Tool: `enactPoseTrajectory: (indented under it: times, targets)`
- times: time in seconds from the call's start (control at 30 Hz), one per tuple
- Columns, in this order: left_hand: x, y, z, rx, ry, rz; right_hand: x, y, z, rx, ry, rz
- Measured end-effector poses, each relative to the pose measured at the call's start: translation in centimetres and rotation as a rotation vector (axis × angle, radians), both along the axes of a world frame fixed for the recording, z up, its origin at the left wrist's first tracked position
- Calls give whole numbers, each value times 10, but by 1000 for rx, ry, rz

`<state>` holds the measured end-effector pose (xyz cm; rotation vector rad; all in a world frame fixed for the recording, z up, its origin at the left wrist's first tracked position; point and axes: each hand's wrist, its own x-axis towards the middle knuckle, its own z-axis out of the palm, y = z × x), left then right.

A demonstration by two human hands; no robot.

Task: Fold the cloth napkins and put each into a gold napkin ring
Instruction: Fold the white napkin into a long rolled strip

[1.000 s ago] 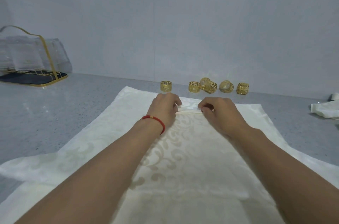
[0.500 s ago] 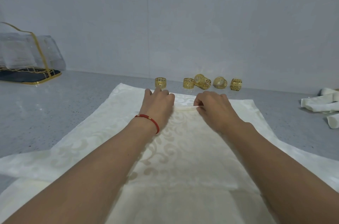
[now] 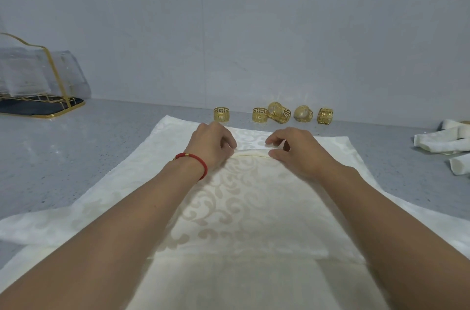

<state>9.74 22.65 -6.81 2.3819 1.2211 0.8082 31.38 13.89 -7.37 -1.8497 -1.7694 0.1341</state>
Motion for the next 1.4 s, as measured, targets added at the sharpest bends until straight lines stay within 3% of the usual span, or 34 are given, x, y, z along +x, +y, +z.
enactPoseTrajectory:
  times: [0.17,0.47,0.53,0.6,0.67,0.77,0.83,1.07,1.2,1.33,1.4]
  targets:
    - [0,0,3,-74,83,9,-1,2,0,2,-67,-3]
    - [8,-19,15,387,568,-72,-13,-11,18,-110,-542,88]
    - [5,-22,15,347,610,-127,-18,-16,21,-162,-629,96]
    - [0,-19,14,233,566,-147,-17,-19,24,-210,-618,93]
    - [-7,-17,10,153,440,-120,-13,-22,22,-194,-453,73]
    - [-13,-20,-5,100,168,-26,-10,-29,6,14,-149,-30]
    - [-14,-23,-11,114,97,6,-12,-30,-6,82,-58,-88]
    - [-16,-31,-8,296,319,48,-12,-33,-7,64,-231,-106]
    - [-21,-42,-1,462,426,-35,-16,-43,-6,117,-347,-61]
    - [-31,-43,13,345,515,-185,-18,-50,3,12,-539,18]
    - [-38,-42,15,223,450,-212,-18,-55,7,-69,-479,4]
